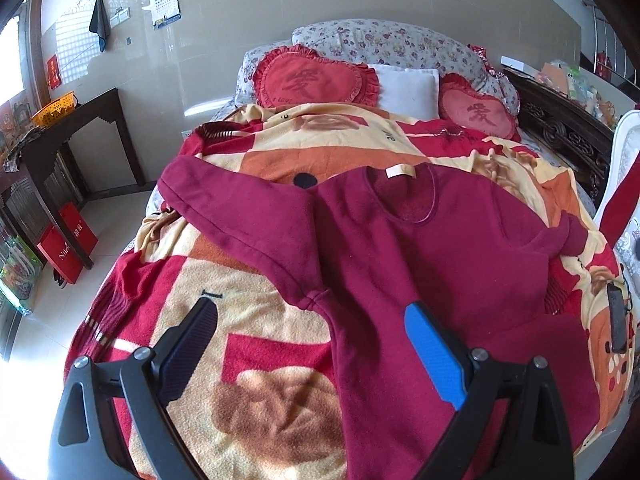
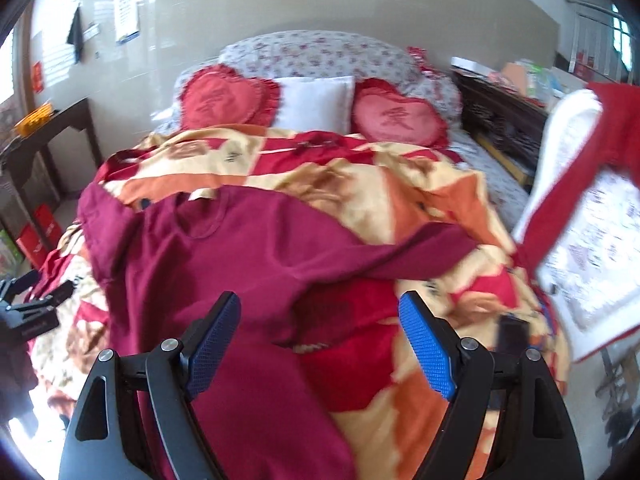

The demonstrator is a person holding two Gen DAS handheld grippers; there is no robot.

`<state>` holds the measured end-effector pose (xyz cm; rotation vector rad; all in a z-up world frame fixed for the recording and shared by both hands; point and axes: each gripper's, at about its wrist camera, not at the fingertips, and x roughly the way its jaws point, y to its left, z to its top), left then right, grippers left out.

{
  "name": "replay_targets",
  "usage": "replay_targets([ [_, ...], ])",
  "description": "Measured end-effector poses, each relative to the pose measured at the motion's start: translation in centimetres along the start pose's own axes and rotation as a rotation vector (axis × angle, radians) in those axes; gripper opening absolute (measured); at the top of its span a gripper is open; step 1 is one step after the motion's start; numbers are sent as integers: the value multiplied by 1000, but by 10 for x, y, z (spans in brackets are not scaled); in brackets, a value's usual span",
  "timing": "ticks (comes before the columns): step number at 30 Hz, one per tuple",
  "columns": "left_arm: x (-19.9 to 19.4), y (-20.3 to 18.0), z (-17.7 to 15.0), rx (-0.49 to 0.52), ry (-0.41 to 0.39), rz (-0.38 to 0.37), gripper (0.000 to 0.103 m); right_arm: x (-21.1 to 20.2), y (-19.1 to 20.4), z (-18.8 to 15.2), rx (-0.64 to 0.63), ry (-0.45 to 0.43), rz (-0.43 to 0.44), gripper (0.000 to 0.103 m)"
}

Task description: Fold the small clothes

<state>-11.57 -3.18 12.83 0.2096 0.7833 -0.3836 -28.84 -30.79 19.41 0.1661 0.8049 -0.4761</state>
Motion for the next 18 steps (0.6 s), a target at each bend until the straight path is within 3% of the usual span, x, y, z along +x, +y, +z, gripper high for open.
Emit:
replay_targets([
  [7, 15, -2, 9, -20, 23, -10, 97, 41, 51, 7, -49, 10, 31, 64],
  [18, 38, -11, 11, -17, 51, -19, 97, 86, 82, 4, -32, 74, 99, 64],
])
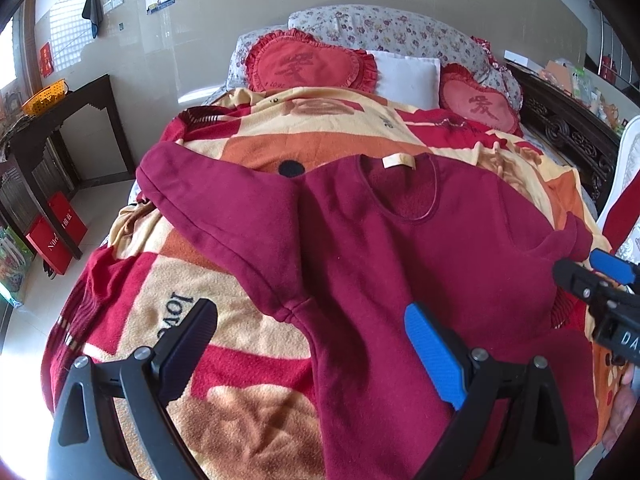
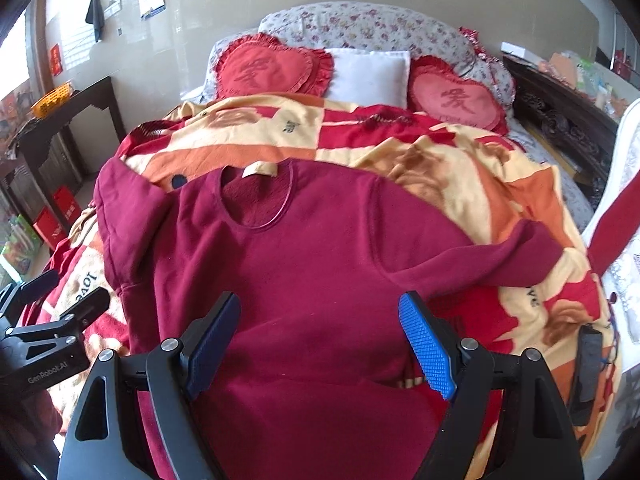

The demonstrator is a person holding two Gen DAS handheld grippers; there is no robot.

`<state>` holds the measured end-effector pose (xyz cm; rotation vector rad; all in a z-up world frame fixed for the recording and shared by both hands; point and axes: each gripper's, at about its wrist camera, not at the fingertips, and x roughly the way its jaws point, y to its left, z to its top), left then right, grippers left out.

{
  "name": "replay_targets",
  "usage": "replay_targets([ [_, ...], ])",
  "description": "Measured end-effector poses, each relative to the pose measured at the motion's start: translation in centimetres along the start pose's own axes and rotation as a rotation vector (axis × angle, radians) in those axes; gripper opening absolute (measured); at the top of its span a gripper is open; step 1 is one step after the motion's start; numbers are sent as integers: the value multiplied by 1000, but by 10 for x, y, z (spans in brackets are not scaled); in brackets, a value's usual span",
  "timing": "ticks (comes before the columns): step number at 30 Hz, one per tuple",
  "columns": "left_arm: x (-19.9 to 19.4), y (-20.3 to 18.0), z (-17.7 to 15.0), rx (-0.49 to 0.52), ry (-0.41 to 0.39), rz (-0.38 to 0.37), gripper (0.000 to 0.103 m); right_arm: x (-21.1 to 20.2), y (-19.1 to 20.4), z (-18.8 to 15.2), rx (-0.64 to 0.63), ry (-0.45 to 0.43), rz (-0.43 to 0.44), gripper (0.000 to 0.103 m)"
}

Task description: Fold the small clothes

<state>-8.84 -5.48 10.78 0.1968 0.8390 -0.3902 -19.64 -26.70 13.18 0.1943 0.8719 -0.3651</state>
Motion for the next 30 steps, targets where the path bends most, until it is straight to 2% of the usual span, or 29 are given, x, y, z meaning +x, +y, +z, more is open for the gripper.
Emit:
replay_targets([
  [17, 26, 7, 4, -25, 34, 24, 97, 35, 24, 1, -22, 36, -14, 64],
  [30, 31, 9, 5, -28, 41, 30, 97, 45, 22, -1, -12, 54, -22, 64],
])
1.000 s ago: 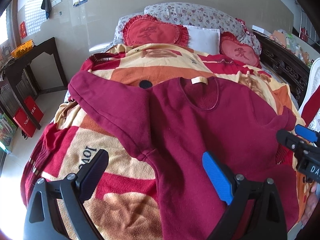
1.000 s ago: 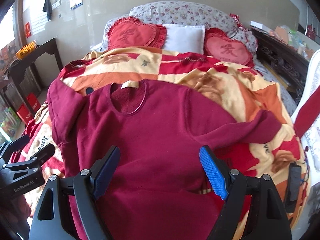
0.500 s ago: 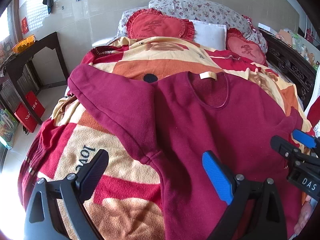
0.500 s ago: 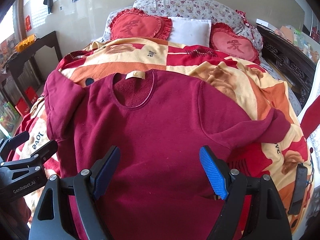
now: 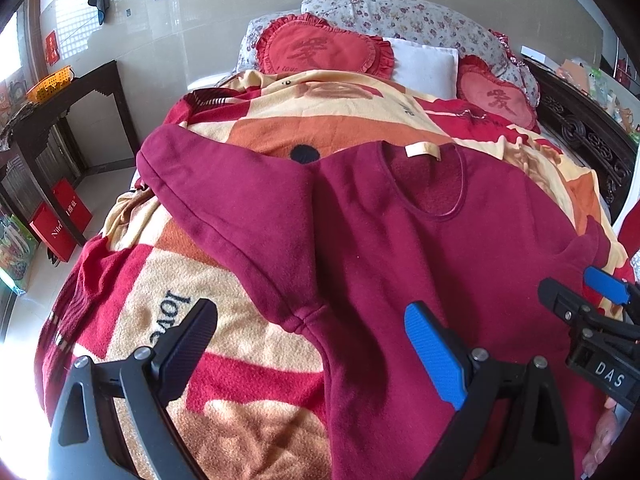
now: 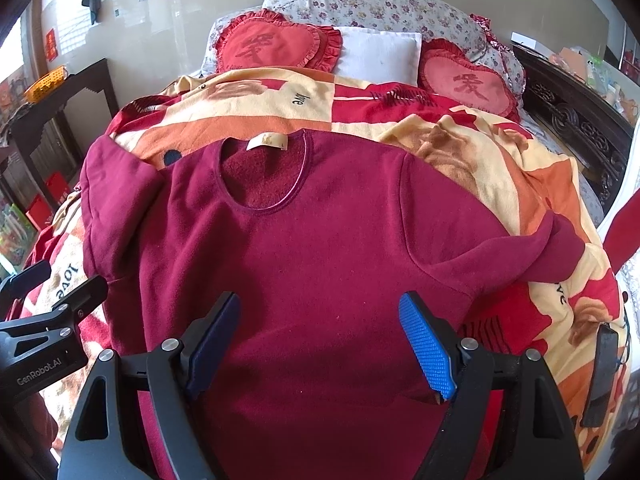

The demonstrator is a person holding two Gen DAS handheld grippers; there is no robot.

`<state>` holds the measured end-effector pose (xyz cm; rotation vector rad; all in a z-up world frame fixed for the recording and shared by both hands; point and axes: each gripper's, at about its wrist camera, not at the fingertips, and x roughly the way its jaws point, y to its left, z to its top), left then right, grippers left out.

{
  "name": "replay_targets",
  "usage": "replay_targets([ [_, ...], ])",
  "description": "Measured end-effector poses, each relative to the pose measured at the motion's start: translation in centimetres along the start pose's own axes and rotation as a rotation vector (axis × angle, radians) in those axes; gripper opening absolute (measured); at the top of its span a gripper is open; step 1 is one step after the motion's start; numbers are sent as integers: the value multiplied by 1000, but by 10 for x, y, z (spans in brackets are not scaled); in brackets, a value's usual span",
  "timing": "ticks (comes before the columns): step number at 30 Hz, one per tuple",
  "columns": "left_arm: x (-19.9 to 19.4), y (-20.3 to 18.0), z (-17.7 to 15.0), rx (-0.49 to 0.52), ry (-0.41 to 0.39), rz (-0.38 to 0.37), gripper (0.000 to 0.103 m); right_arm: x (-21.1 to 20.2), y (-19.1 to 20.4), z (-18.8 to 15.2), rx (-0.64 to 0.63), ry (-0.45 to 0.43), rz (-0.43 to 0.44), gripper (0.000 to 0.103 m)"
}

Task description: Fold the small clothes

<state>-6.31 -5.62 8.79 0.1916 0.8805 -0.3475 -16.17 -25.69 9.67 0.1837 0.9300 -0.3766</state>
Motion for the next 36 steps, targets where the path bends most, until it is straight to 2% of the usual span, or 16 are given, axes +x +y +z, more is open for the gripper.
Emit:
replay_targets([
  [17, 4, -1, 3, -12, 2, -1, 97, 3, -3, 1, 23, 11, 0, 64],
  [36, 33, 33, 21, -57, 34, 32, 97, 35, 25, 17, -1, 38, 28, 64],
])
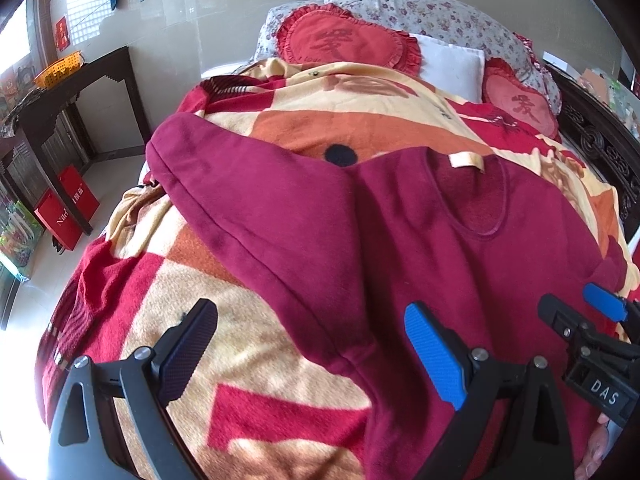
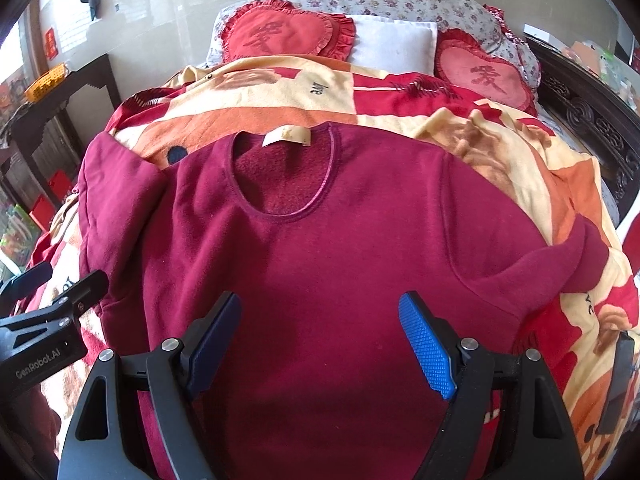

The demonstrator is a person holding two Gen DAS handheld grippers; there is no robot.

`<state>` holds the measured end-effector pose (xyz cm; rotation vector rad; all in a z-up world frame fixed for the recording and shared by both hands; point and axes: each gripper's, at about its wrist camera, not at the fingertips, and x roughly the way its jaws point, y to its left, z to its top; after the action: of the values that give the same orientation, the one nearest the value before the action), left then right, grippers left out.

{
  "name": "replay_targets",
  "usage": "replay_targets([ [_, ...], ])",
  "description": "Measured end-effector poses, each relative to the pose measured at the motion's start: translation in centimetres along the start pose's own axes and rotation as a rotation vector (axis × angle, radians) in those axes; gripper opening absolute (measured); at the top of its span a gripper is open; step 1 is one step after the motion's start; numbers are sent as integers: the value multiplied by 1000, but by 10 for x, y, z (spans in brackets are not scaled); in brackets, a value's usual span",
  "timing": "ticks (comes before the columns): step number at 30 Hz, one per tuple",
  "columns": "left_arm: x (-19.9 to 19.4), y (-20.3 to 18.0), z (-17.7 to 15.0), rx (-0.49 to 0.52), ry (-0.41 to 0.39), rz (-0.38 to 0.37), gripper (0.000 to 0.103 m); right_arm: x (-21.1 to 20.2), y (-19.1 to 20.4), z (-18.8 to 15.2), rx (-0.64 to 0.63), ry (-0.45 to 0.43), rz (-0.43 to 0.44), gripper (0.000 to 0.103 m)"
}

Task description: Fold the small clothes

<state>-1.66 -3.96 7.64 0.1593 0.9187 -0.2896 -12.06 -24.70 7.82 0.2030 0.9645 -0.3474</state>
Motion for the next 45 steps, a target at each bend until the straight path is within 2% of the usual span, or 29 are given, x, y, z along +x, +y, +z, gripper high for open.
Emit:
replay_targets([
  [6, 18, 41, 21, -75, 16, 21, 97, 9, 11, 4, -20, 14, 22, 64],
  [12, 58, 112, 56, -235, 62, 38, 97, 15, 18, 5, -40, 26, 44, 64],
  [19, 107, 193, 105, -415, 65, 23, 81, 25, 24, 3, -63, 54, 66, 64],
  [23, 133, 223, 123, -494, 61, 29, 79, 28, 26, 4, -62, 59, 80, 64],
  [24, 139, 227, 126, -509, 64, 18, 75, 28, 27, 4, -62, 61, 84, 64],
  [25, 146, 229, 129, -517, 68, 0, 66, 29, 27, 5, -64, 62, 88, 64],
  [26, 151, 230, 131, -518, 70, -12, 59, 30, 28, 5, -66, 62, 88, 64],
  [28, 155, 228, 135, -496, 62, -50, 26, 31, 28, 6, -71, 63, 84, 64],
  [29, 154, 227, 136, -480, 55, -49, 24, 32, 28, 6, -73, 63, 82, 64],
  [31, 146, 224, 138, -446, 28, -8, 12, 33, 26, 7, -69, 62, 79, 64],
  [35, 112, 225, 140, -445, -42, -23, 10, 31, 18, 7, -45, 59, 84, 64],
  [39, 62, 206, 140, -377, -104, -58, 9, 25, 13, 6, -25, 51, 96, 64],
  [42, 24, 170, 141, -288, -134, -121, 6, 16, 8, 7, -16, 32, 99, 64],
  [45, -22, 114, 137, -177, -169, -257, 5, 4, -2, 7, 6, 4, 92, 64],
])
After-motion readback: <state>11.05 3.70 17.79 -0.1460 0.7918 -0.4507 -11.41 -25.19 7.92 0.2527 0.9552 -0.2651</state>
